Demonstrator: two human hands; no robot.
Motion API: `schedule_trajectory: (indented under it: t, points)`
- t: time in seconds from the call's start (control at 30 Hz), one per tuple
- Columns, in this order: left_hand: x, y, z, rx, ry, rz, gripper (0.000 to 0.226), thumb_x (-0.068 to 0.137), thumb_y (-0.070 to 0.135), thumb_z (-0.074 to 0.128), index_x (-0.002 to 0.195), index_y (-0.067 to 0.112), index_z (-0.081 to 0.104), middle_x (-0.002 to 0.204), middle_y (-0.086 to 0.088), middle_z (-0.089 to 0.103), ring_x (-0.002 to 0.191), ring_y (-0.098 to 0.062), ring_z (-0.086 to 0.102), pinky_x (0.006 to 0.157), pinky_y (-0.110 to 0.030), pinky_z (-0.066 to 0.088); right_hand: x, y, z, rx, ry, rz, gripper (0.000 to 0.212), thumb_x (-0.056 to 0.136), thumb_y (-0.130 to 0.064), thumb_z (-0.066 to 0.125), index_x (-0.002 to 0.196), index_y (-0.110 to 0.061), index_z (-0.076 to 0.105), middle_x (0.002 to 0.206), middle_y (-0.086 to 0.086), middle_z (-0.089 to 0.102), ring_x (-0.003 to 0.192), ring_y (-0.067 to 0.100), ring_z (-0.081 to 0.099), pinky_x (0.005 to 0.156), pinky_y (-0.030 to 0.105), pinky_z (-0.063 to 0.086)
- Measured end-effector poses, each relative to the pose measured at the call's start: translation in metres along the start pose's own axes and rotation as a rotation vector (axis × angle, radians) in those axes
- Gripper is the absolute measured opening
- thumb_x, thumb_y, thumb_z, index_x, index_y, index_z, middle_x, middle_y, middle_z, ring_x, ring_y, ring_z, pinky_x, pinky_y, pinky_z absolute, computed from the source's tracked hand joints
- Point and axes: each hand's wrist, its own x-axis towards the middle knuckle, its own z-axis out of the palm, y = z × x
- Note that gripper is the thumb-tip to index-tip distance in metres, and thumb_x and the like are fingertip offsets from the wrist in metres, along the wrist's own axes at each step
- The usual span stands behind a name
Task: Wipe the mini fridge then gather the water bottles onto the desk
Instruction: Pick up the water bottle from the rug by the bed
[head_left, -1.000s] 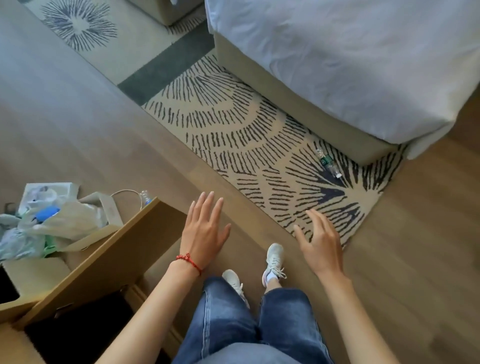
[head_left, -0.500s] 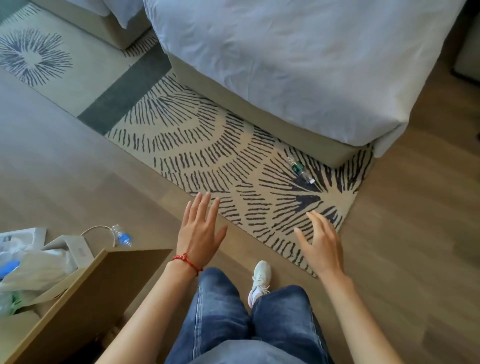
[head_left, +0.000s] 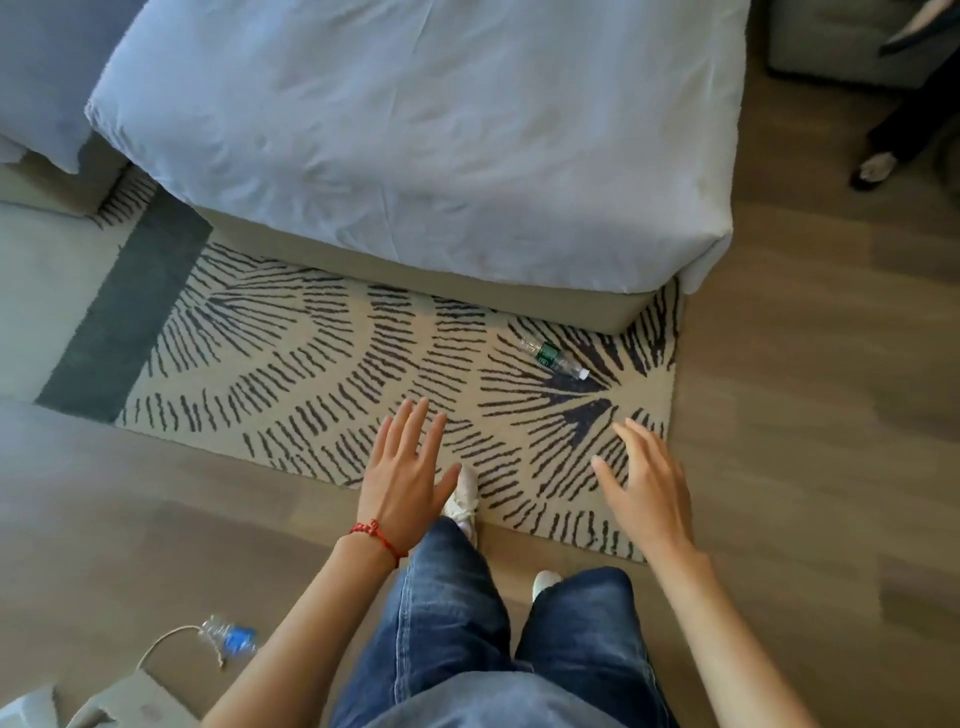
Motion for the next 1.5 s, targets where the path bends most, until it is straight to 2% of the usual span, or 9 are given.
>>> schedule_trajectory:
  t: [0.2, 0.33, 0.47, 0.63, 0.8, 1.0, 1.13, 1.3, 1.5]
  points:
    - [0.100, -0.021, -0.019, 0.068, -0.072, 0.239, 0.060, 0.081, 0.027, 0.068, 0.129, -0.002, 0.048, 0.134, -0.029, 0.047, 0.128, -0.046, 0.038, 0.104, -0.058, 0.027, 0.040, -0.026, -0.002, 0.075, 0.111, 0.171, 0.051, 0.089, -0.032, 0.055, 0.131, -0.006, 0.044, 0.139, 0.013, 0.046, 0.130, 0.026, 0.038, 0.106, 0.039, 0.030]
    - [0.152, -0.010, -0.011, 0.093, -0.118, 0.344, 0.060, 0.086, 0.034, 0.059, 0.134, 0.002, 0.041, 0.140, -0.025, 0.041, 0.134, -0.041, 0.031, 0.109, -0.049, 0.016, 0.055, -0.023, -0.007, 0.121, 0.198, 0.236, 0.049, 0.087, -0.027, 0.060, 0.127, -0.002, 0.048, 0.134, 0.017, 0.050, 0.126, 0.028, 0.044, 0.103, 0.039, 0.034]
    - [0.196, 0.015, 0.011, 0.084, -0.159, 0.399, 0.062, 0.090, 0.039, 0.051, 0.140, 0.007, 0.034, 0.147, -0.021, 0.034, 0.138, -0.035, 0.023, 0.111, -0.044, 0.008, 0.077, 0.001, -0.008, 0.131, 0.194, 0.325, 0.050, 0.087, -0.029, 0.058, 0.129, -0.003, 0.047, 0.136, 0.016, 0.049, 0.127, 0.027, 0.042, 0.104, 0.040, 0.034]
    - [0.240, 0.051, 0.048, 0.074, -0.239, 0.455, 0.059, 0.090, 0.036, 0.052, 0.138, 0.005, 0.037, 0.144, -0.022, 0.038, 0.137, -0.037, 0.026, 0.111, -0.044, 0.014, 0.103, 0.039, -0.002, 0.174, 0.225, 0.402, 0.048, 0.085, -0.026, 0.062, 0.124, -0.001, 0.051, 0.130, 0.019, 0.054, 0.122, 0.031, 0.048, 0.099, 0.046, 0.041]
    - [0.284, 0.079, 0.092, 0.060, -0.281, 0.485, 0.059, 0.090, 0.036, 0.052, 0.138, 0.006, 0.036, 0.145, -0.021, 0.036, 0.138, -0.036, 0.025, 0.112, -0.047, 0.018, 0.132, 0.080, 0.017, 0.177, 0.180, 0.461, 0.047, 0.086, -0.028, 0.060, 0.125, -0.002, 0.050, 0.132, 0.018, 0.052, 0.124, 0.030, 0.046, 0.099, 0.043, 0.039]
    - [0.335, 0.089, 0.164, 0.012, -0.335, 0.469, 0.059, 0.089, 0.032, 0.054, 0.139, 0.006, 0.036, 0.146, -0.020, 0.036, 0.138, -0.035, 0.024, 0.113, -0.046, 0.018, 0.183, 0.129, 0.059, 0.161, 0.185, 0.452, 0.047, 0.084, -0.027, 0.063, 0.122, -0.002, 0.052, 0.127, 0.019, 0.056, 0.119, 0.032, 0.051, 0.097, 0.046, 0.041]
    - [0.370, 0.082, 0.229, 0.009, -0.371, 0.514, 0.059, 0.089, 0.029, 0.056, 0.139, 0.005, 0.036, 0.144, -0.021, 0.037, 0.137, -0.037, 0.027, 0.111, -0.043, 0.017, 0.221, 0.166, 0.107, 0.151, 0.185, 0.474, 0.047, 0.085, -0.029, 0.062, 0.123, -0.003, 0.052, 0.129, 0.018, 0.055, 0.119, 0.031, 0.051, 0.097, 0.043, 0.041]
    - [0.415, 0.057, 0.325, 0.034, -0.406, 0.556, 0.057, 0.084, 0.024, 0.063, 0.133, 0.001, 0.044, 0.136, -0.025, 0.046, 0.129, -0.043, 0.038, 0.105, -0.053, 0.028, 0.271, 0.211, 0.182, 0.130, 0.160, 0.462, 0.047, 0.086, -0.031, 0.060, 0.124, -0.004, 0.052, 0.133, 0.017, 0.052, 0.122, 0.030, 0.049, 0.098, 0.044, 0.041]
    - [0.464, 0.009, 0.446, 0.107, -0.497, 0.559, 0.060, 0.091, 0.034, 0.051, 0.141, 0.008, 0.032, 0.147, -0.018, 0.033, 0.138, -0.034, 0.023, 0.113, -0.041, 0.015, 0.319, 0.257, 0.279, 0.092, 0.115, 0.487, 0.049, 0.087, -0.035, 0.056, 0.127, -0.006, 0.049, 0.134, 0.014, 0.052, 0.123, 0.027, 0.048, 0.100, 0.043, 0.039]
